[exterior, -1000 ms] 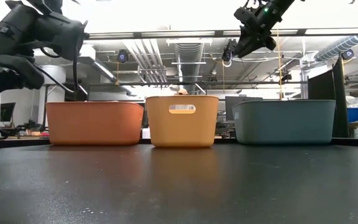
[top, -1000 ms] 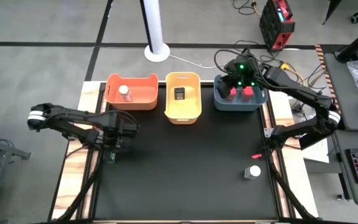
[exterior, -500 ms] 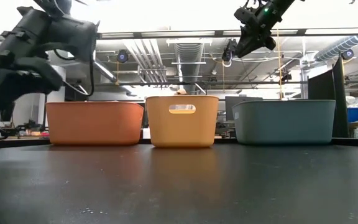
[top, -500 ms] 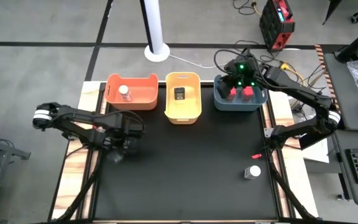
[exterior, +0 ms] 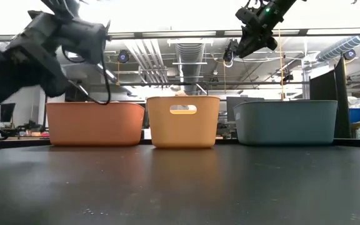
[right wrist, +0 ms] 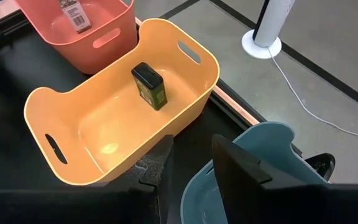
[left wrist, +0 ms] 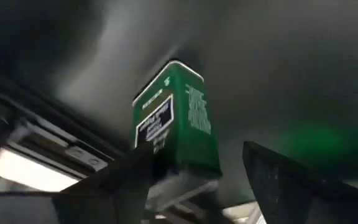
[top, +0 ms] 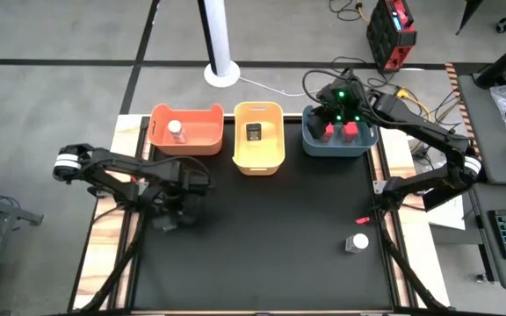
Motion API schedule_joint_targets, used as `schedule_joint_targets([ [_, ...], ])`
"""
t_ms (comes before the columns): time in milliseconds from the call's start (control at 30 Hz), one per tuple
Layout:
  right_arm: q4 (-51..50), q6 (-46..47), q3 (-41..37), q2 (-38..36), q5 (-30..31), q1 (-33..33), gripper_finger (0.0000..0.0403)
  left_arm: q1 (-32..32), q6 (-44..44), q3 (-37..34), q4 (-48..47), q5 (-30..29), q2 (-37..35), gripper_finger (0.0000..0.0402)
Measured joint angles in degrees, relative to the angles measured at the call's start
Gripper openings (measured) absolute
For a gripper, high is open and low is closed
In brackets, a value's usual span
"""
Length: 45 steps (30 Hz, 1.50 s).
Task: Sort spices by type
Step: Put the green spice can into the yellow bin
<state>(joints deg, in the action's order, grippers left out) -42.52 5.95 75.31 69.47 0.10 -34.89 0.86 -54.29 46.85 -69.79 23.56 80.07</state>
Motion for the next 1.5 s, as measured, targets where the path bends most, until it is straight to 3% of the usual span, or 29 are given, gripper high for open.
schedule_joint_targets([
  [200, 0.0, 0.0, 0.0, 0.0, 0.0, 0.0, 0.0093, 0.0, 15.9, 3.9, -2.7, -0.4, -0.5, 0.0232],
  [567, -0.5, 1.8, 0.0, 0.0, -0.1, 0.0, 0.0082, -2.9, 28.5, 4.5, -10.8, -1.7, -2.1, 0.0232],
  [733, -0.5, 2.4, 0.0, 0.0, -0.1, 0.0, 0.0097, -8.9, 29.7, 4.4, -8.4, -6.3, -5.8, 0.0232],
  [933, -0.5, 0.9, 0.0, 0.0, -0.1, 0.0, 0.0113, -14.6, 24.1, 4.2, -5.6, -10.6, -8.4, 0.0232],
  [1400, -0.4, -0.2, 0.0, 0.0, -0.1, 0.0, 0.0141, -16.3, 21.8, -2.6, 1.1, -11.8, -7.1, 0.0231],
  [1500, -0.4, -0.7, 0.0, 0.0, -0.1, 0.0, 0.0145, -16.3, 21.9, -2.9, 1.8, -13.0, -6.4, 0.0216],
])
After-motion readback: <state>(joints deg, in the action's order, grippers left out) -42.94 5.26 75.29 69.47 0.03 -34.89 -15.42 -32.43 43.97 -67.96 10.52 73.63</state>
